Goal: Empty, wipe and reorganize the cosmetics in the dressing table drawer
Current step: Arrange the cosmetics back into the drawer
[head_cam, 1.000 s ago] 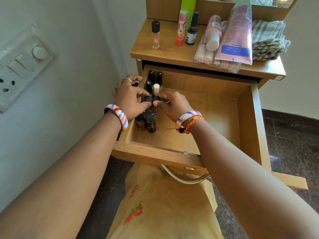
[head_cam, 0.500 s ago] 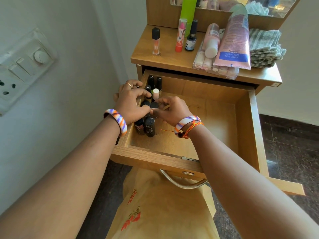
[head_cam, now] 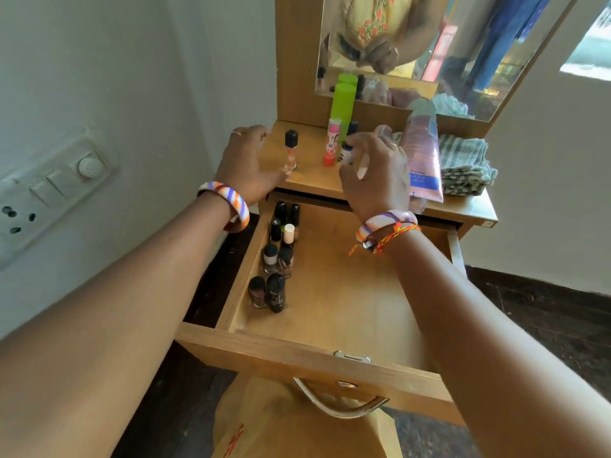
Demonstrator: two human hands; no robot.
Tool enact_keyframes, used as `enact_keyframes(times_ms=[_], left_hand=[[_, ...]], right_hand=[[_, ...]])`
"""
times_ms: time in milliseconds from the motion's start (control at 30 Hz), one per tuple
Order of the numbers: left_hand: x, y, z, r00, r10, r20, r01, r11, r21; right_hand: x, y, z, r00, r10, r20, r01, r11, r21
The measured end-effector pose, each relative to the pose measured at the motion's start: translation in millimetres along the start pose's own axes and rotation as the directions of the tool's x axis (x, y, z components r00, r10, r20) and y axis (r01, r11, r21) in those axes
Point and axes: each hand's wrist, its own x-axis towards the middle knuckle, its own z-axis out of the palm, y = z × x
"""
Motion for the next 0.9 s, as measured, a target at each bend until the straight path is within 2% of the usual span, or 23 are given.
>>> enact_keyframes(times_ms=[67, 100, 167, 233, 333, 433, 467, 567, 667, 767, 867, 900], left_hand=[[22.7, 12.5, 3.6, 0.998, 0.008, 0.058, -0.015, 0.992, 0.126], [31.8, 17.1, 6.4, 0.996, 0.0, 0.087, -0.016, 0.982, 0.187], [45.0, 23.2, 12.1, 0.992, -0.001, 0.127, -0.029, 0.972, 0.233], [50.6, 26.0, 14.6, 0.993, 0.043, 0.11, -0.062, 0.981, 0.182], [51.2, 25.8, 12.3, 0.992, 0.108, 0.068, -0.117, 0.982, 0.146], [45.7, 26.3, 0.4, 0.987, 0.149, 0.052, -0.154, 0.982, 0.107], [42.3, 28.1, -5.9, 0.986, 0.157, 0.047, -0.16, 0.984, 0.074], [24.7, 36.7, -28.0, 0.984, 0.169, 0.06, -0.169, 0.986, 0.0], [-4.2, 42.6, -53.6, 0.964, 0.166, 0.207, -0.173, 0.985, 0.017], [-37.3, 38.6, -71.4, 0.885, 0.125, 0.449, -0.166, 0.985, 0.053], [-66.6, 23.9, -71.6, 0.822, 0.084, 0.563, -0.165, 0.982, 0.094], [-75.8, 18.3, -68.5, 0.807, 0.072, 0.587, -0.171, 0.979, 0.115]], right_hand=[[22.9, -8.5, -6.5, 0.99, -0.114, 0.087, 0.133, 0.955, -0.264], [33.0, -13.7, -8.3, 0.973, -0.169, 0.159, 0.215, 0.916, -0.338], [53.2, -17.9, -2.3, 0.924, -0.227, 0.308, 0.342, 0.853, -0.395], [66.5, -19.7, 6.1, 0.885, -0.203, 0.418, 0.389, 0.817, -0.426], [74.4, -22.2, 12.0, 0.866, -0.209, 0.455, 0.45, 0.723, -0.524], [70.9, -24.4, 8.0, 0.866, -0.298, 0.402, 0.488, 0.682, -0.545], [67.2, -24.4, 4.7, 0.873, -0.312, 0.374, 0.477, 0.706, -0.524], [49.7, -26.3, -10.1, 0.919, -0.247, 0.307, 0.352, 0.867, -0.354], [28.2, -30.4, -27.7, 0.928, -0.158, 0.337, 0.238, 0.949, -0.209], [-8.0, -39.6, -51.1, 0.864, -0.047, 0.501, 0.144, 0.977, -0.157], [-51.8, -45.2, -60.1, 0.718, 0.087, 0.691, -0.027, 0.995, -0.097], [-64.6, -46.0, -58.0, 0.698, 0.103, 0.709, -0.038, 0.994, -0.107]])
